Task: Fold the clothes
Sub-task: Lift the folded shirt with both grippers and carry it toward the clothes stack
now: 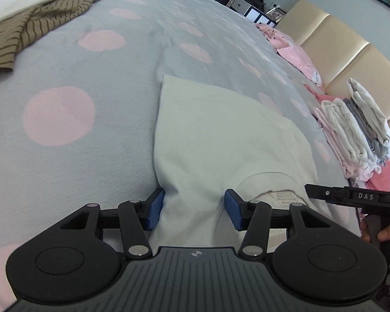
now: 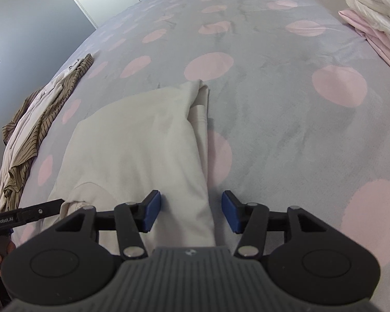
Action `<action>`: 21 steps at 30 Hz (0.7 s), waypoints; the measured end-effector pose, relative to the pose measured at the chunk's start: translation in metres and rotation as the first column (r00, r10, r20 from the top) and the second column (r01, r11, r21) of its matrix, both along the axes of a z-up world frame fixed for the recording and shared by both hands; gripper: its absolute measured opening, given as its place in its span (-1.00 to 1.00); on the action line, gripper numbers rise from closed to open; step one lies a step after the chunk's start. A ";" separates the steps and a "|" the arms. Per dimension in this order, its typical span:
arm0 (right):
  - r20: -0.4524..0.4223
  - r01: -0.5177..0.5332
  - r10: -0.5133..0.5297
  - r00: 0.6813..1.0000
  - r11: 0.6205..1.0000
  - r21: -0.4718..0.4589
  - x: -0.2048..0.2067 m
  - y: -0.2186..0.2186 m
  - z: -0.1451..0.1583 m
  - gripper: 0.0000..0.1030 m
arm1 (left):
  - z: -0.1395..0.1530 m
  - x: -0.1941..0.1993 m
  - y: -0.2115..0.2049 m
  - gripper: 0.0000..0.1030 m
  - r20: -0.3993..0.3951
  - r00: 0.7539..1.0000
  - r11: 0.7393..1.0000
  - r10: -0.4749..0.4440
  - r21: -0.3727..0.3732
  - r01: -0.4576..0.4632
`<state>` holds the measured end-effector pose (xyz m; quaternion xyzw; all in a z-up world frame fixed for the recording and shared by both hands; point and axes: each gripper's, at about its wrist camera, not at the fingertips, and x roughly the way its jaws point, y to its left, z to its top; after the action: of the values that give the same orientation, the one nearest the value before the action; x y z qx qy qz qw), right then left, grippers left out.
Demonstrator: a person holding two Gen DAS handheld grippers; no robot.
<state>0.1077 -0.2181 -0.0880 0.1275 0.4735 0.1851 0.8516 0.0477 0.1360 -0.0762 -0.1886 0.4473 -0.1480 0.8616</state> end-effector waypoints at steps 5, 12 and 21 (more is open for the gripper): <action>0.026 -0.011 0.011 1.000 1.000 0.007 0.008 0.008 -0.003 0.06 | -0.002 0.009 -0.010 -0.07 0.012 1.000 1.000 -0.005 0.002 0.004; 0.047 -0.022 0.020 0.999 0.998 0.050 0.016 0.020 -0.003 -0.65 | -0.002 0.015 -0.017 -0.41 0.040 0.999 1.000 0.011 -0.012 -0.011; 0.069 0.019 -0.030 0.997 0.988 0.154 0.009 0.008 0.018 -0.77 | 0.021 0.004 -0.018 -0.76 0.113 0.993 0.999 0.026 -0.043 -0.021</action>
<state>0.1170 -0.2098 -0.0704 0.1917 0.4256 0.2151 0.8578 0.0521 0.1184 -0.0549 -0.2032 0.3920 -0.1575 0.8833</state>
